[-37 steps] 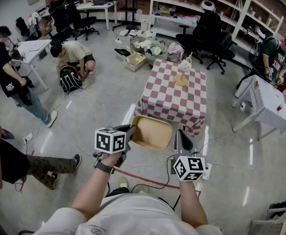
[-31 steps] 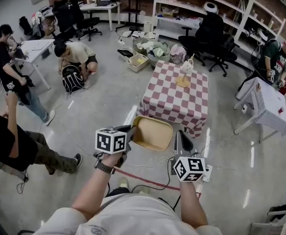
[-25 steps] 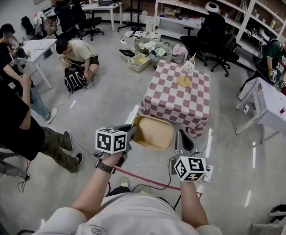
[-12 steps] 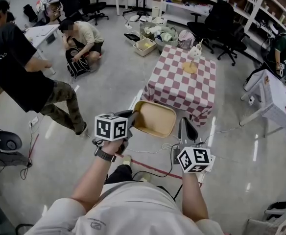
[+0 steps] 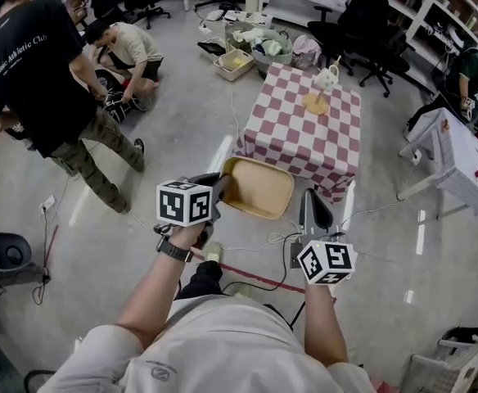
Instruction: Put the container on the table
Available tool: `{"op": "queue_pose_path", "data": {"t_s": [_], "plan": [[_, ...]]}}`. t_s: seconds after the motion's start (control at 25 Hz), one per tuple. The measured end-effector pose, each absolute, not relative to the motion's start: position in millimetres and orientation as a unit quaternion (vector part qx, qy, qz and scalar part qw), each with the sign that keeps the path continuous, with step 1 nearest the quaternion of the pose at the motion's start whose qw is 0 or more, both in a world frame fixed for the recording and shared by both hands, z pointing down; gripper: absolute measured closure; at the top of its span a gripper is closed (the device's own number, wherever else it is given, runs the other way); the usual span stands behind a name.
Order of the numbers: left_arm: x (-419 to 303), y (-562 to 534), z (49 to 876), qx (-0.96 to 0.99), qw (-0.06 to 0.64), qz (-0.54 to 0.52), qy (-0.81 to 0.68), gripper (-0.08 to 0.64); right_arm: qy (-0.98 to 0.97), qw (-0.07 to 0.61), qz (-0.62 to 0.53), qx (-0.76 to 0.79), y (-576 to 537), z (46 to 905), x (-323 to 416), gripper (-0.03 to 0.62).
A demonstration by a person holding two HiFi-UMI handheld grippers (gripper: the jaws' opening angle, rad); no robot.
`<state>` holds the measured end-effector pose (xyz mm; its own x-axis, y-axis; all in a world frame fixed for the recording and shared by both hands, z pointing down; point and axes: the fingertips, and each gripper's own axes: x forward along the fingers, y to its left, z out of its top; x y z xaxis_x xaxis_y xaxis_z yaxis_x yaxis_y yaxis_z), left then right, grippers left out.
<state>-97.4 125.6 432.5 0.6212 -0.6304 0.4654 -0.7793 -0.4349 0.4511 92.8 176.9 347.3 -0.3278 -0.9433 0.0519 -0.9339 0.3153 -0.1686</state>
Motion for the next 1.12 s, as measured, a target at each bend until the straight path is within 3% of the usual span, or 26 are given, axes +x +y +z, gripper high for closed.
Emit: {"op": "queue_pose_path", "data": {"t_s": [0.6, 1.12], "plan": [[-137, -35, 455, 0.858, 0.326, 0.140, -0.373, 0.532, 0.778, 0.010, -0.087, -0.622, 38, 357, 41, 0.583], [-147, -91, 479, 0.857, 0.344, 0.144, -0.355, 0.532, 0.764, 0.005, -0.094, -0.638, -13, 364, 24, 0.583]]}}
